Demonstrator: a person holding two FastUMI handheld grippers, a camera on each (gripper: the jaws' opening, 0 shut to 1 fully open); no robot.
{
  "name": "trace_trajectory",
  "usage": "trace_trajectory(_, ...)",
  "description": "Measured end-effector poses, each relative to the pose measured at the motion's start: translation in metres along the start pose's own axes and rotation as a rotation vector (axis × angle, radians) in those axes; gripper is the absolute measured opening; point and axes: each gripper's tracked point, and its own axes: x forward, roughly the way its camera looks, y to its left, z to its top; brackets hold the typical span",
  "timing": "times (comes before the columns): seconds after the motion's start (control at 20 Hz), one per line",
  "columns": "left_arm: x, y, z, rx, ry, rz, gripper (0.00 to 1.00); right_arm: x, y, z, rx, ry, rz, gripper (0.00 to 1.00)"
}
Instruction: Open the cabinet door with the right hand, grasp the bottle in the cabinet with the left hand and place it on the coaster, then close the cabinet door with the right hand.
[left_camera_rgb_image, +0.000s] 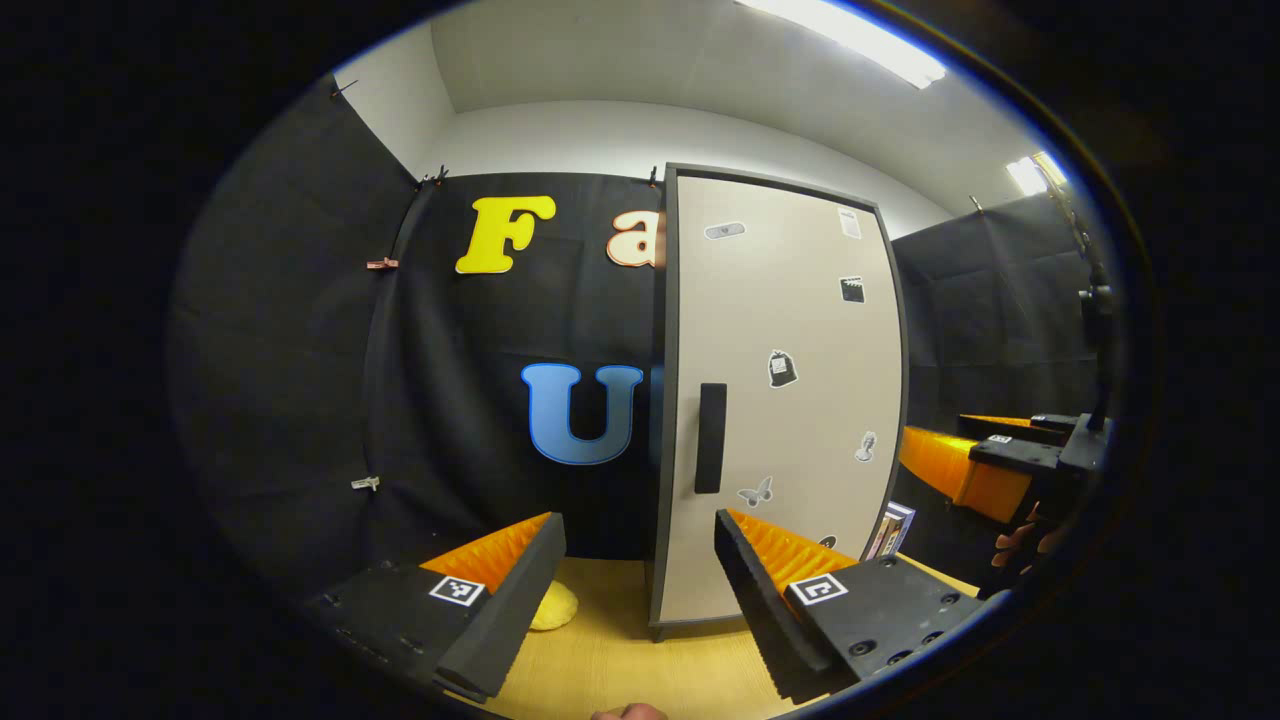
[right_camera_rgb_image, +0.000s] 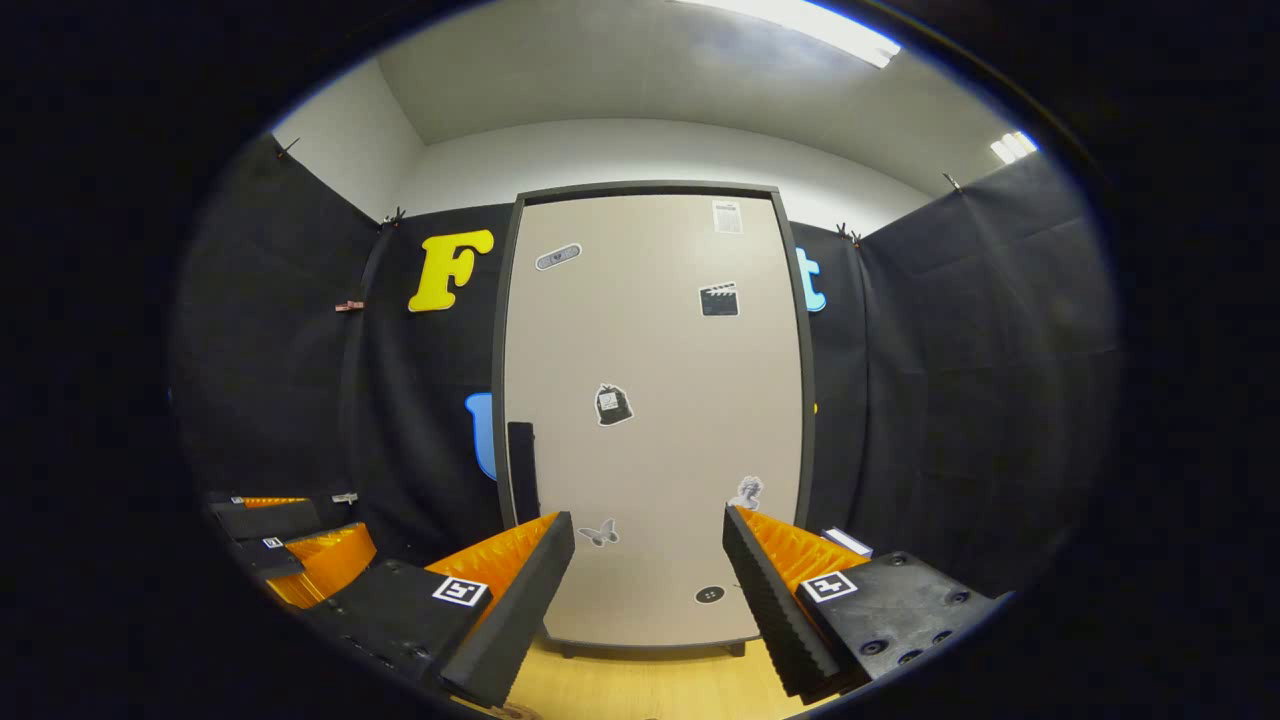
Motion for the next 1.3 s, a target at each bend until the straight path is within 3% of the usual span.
trace_trajectory(0.3, 0.003, 0.03, -0.015, -0.038, 0.031, 0.05, 0.95, 0.047, 0.035, 0.0, 0.022, -0.015, 0.04, 0.97)
trace_trajectory(0.65, 0.001, 0.066, -0.028, 0.001, 0.052, 0.099, 0.94, 0.104, 0.082, -0.013, -0.007, -0.03, 0.082, 0.97)
trace_trajectory(1.0, -0.003, 0.083, -0.03, 0.025, 0.05, 0.113, 0.94, 0.15, 0.124, -0.045, -0.02, 0.025, 0.11, 0.97)
trace_trajectory(1.05, -0.004, 0.085, -0.031, 0.028, 0.052, 0.113, 0.94, 0.156, 0.129, -0.048, -0.025, 0.028, 0.113, 0.92)
trace_trajectory(1.2, -0.007, 0.086, -0.036, 0.013, 0.062, 0.112, 0.94, 0.175, 0.135, -0.058, -0.053, 0.031, 0.086, 0.92)
trace_trajectory(1.25, -0.006, 0.087, -0.037, 0.004, 0.069, 0.114, 0.94, 0.178, 0.137, -0.06, -0.055, 0.031, 0.076, 0.73)
trace_trajectory(1.3, -0.007, 0.088, -0.039, -0.004, 0.075, 0.115, 0.94, 0.182, 0.137, -0.063, -0.059, 0.037, 0.066, 0.66)
